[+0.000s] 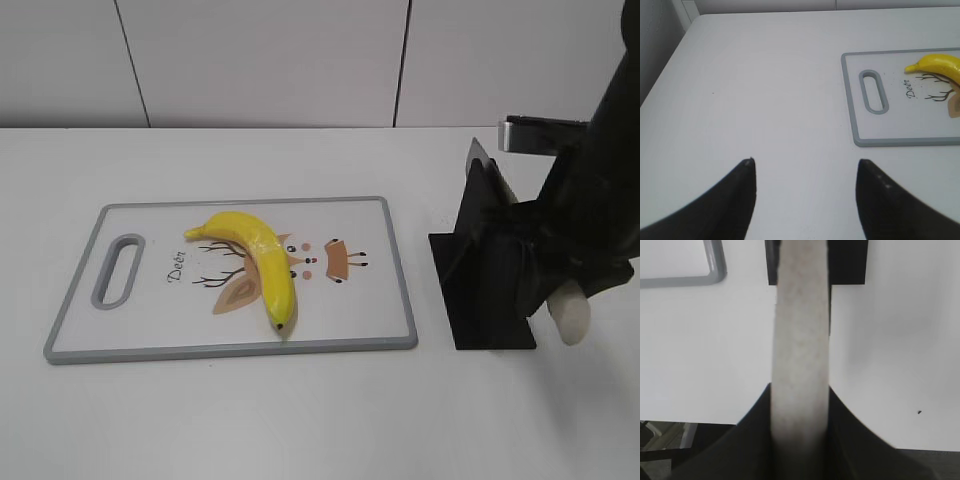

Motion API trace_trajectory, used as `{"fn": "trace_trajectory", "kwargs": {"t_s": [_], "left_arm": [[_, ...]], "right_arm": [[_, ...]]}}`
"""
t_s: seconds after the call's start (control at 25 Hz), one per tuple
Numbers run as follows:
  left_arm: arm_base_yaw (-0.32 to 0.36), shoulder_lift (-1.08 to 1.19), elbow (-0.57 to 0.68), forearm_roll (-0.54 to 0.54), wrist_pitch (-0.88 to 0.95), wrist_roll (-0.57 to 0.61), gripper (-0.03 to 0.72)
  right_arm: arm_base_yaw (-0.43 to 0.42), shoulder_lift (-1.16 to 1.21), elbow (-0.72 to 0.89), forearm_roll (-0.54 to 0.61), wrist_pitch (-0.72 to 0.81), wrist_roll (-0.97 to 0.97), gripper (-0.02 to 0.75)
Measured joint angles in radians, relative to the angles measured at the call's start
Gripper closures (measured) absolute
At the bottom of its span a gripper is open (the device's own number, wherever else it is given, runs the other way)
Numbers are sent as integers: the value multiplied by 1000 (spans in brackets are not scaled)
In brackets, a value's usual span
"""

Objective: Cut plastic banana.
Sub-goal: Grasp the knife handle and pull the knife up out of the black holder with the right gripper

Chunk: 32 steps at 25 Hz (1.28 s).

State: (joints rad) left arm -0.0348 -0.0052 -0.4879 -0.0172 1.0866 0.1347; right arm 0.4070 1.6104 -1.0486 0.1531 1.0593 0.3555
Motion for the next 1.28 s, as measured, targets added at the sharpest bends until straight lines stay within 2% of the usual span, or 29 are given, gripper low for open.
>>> {"fn": "trace_trajectory", "kwargs": {"t_s": [0.52,0.84,0.96,1.12,1.28], "left_arm": [[0,0,0,0,0,0,100],[0,0,0,0,0,0,100],[0,0,0,-6,-3,19,100],[0,7,-29,-53,-37,103,100],[0,144,-82,-124,-108,162,101]], "right_arm": [[0,-136,-129,-61,153,22,568],[0,-151,-276,-69,159,-43,568],[0,-151,-318,-69,161,-149,568],[0,-149,-361,-72,162,-403,569],[-1,-104,-407,-96,166,-592,569]]}}
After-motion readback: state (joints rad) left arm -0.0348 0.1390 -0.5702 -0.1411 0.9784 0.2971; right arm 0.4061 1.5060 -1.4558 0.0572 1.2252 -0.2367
